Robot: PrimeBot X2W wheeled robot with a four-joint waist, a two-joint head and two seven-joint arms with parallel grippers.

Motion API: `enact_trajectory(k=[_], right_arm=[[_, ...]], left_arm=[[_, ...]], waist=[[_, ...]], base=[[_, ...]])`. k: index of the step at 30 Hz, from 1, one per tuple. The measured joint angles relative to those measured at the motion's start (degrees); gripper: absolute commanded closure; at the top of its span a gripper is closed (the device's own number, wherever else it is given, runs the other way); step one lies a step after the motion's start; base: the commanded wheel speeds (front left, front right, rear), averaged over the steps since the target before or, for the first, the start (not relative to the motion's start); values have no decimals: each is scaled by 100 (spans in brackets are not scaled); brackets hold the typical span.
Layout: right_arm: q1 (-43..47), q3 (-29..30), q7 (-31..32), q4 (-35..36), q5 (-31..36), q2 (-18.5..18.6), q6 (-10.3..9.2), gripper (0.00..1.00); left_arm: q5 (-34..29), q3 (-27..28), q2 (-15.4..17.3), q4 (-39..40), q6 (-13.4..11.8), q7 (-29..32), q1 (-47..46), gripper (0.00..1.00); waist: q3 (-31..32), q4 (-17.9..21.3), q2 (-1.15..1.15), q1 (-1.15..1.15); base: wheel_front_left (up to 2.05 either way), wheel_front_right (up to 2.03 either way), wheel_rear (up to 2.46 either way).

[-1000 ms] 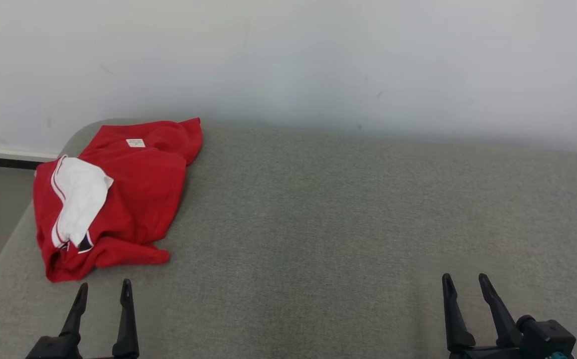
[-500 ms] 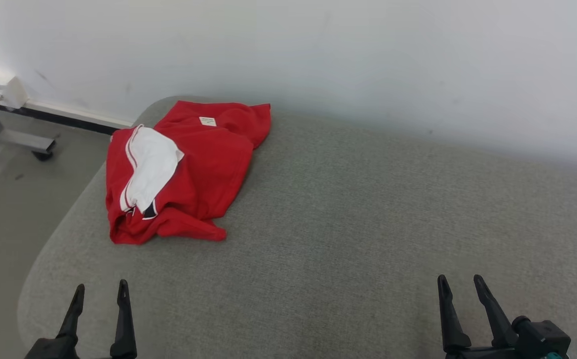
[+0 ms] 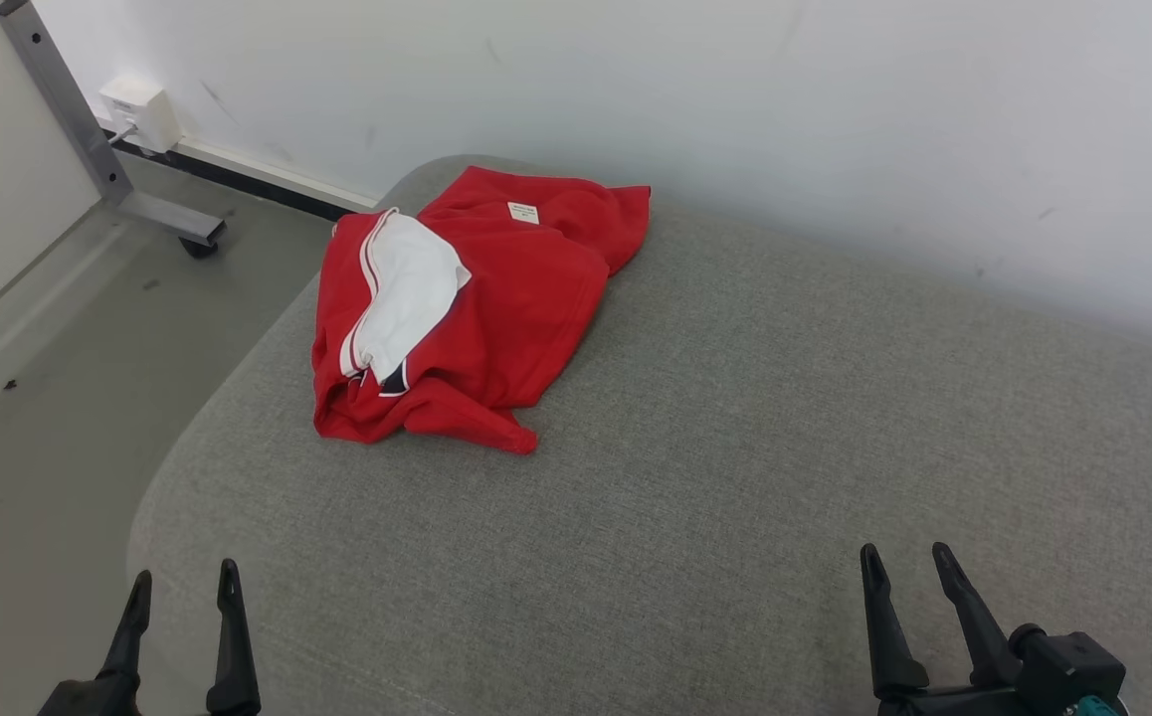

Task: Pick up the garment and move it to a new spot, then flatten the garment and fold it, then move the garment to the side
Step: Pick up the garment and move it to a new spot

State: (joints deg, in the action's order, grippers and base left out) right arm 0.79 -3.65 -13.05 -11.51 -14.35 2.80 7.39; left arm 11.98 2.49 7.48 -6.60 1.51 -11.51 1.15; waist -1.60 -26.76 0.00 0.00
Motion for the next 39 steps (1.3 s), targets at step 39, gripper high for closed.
enact_trajectory(k=[39], right_arm=[[-973,287,138,455,547,2,0,0]], left_arm=[[743,617,1344,-388,237,606,-3386,0]], waist=[[-1443,1283,1,1]], base=[[0,0,0]])
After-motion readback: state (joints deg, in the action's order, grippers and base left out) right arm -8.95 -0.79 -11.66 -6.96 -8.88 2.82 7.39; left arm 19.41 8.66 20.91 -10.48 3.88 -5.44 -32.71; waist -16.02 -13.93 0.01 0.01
